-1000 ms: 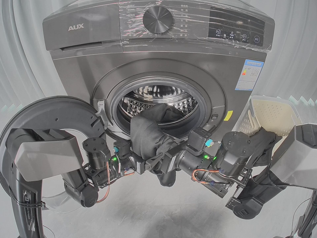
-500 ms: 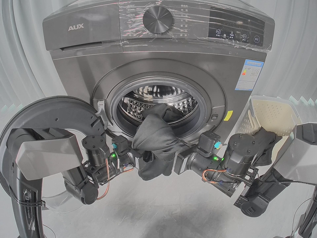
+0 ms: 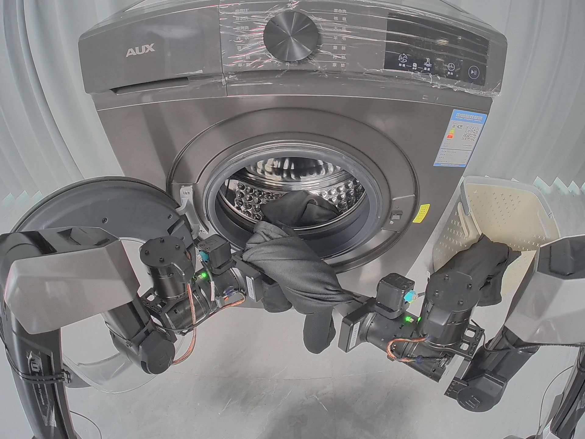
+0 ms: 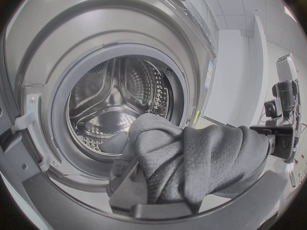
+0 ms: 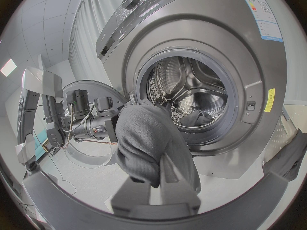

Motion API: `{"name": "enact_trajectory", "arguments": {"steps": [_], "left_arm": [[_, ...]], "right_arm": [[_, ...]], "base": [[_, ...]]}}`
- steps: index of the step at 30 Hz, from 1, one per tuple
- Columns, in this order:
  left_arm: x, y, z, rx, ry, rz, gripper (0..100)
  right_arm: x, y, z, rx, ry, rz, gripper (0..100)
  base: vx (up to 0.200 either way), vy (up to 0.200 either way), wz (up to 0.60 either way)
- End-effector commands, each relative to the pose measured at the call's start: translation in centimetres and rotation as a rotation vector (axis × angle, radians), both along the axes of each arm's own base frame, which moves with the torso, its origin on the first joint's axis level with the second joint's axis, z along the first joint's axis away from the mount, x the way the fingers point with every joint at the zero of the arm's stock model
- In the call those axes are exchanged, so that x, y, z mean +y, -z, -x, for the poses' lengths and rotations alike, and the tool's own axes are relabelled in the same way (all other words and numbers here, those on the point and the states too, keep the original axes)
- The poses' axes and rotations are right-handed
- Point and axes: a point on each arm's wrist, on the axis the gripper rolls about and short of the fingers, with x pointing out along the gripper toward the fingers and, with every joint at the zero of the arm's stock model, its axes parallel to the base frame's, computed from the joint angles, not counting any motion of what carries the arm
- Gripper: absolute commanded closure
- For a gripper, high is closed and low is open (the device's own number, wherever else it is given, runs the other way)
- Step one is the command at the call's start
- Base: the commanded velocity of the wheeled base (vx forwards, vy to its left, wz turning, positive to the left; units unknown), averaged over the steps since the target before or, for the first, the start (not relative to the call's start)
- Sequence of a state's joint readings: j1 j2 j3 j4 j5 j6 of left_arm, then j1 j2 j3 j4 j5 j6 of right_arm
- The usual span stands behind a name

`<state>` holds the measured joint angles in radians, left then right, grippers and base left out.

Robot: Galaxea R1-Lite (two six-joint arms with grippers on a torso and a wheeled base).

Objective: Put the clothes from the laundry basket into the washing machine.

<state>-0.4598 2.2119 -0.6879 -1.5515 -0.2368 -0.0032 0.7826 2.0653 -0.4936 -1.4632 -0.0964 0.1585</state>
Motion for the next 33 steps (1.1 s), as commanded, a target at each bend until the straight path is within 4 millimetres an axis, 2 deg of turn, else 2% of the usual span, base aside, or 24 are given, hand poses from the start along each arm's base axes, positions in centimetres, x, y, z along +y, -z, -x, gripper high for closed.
{"name": "enact_trajectory", "arguments": {"steps": [1,6,9,11,16,18,20,21,22,25,29,33], "left_arm": [[0.1,-1.0,0.3,-0.022,0.001,0.014,100],[0.1,-2.2,1.1,-0.044,0.011,0.027,100],[0.4,-4.1,1.7,-0.087,0.014,0.052,100],[0.6,-4.4,2.1,-0.091,0.014,0.05,100],[1.5,-4.5,3.7,-0.06,0.034,0.041,100],[1.9,-4.8,4.7,-0.041,0.046,0.056,100],[2.0,-4.9,4.8,-0.044,0.046,0.057,100],[2.7,-6.2,6.2,-0.061,0.047,0.072,100],[2.7,-6.2,6.3,-0.059,0.047,0.071,100],[4.0,-7.4,8.6,-0.075,0.049,0.078,100],[4.2,-7.7,8.9,-0.083,0.046,0.084,100],[4.4,-6.5,8.7,-0.045,0.022,0.055,100]], "right_arm": [[0.2,0.2,0.0,0.002,-0.006,0.003,0],[-0.1,0.9,0.9,0.036,-0.018,0.036,0],[-1.9,3.0,3.0,0.124,-0.043,0.131,0],[-2.5,3.9,4.2,0.167,-0.065,0.177,0],[-3.3,4.6,5.6,0.207,-0.089,0.224,0],[-3.2,4.2,5.4,0.182,-0.095,0.196,0],[-3.2,4.1,5.3,0.178,-0.093,0.192,0],[-3.5,3.5,4.5,0.141,-0.062,0.147,0],[-3.6,3.5,4.4,0.141,-0.058,0.147,0],[-5.4,2.6,2.6,0.123,0.037,0.115,0],[-6.4,1.3,2.2,0.097,0.082,0.066,0],[-7.6,0.4,0.2,0.058,0.184,0.024,0]], "base": [[0.0,0.0,0.0],[0.0,0.0,0.0],[0.0,0.0,0.0],[0.0,0.0,0.0],[0.0,0.0,0.0],[0.0,0.0,0.0],[0.0,0.0,0.0],[0.0,0.0,0.0],[0.0,0.0,0.0],[0.0,0.0,0.0],[0.0,0.0,0.0],[0.0,0.0,0.0]]}}
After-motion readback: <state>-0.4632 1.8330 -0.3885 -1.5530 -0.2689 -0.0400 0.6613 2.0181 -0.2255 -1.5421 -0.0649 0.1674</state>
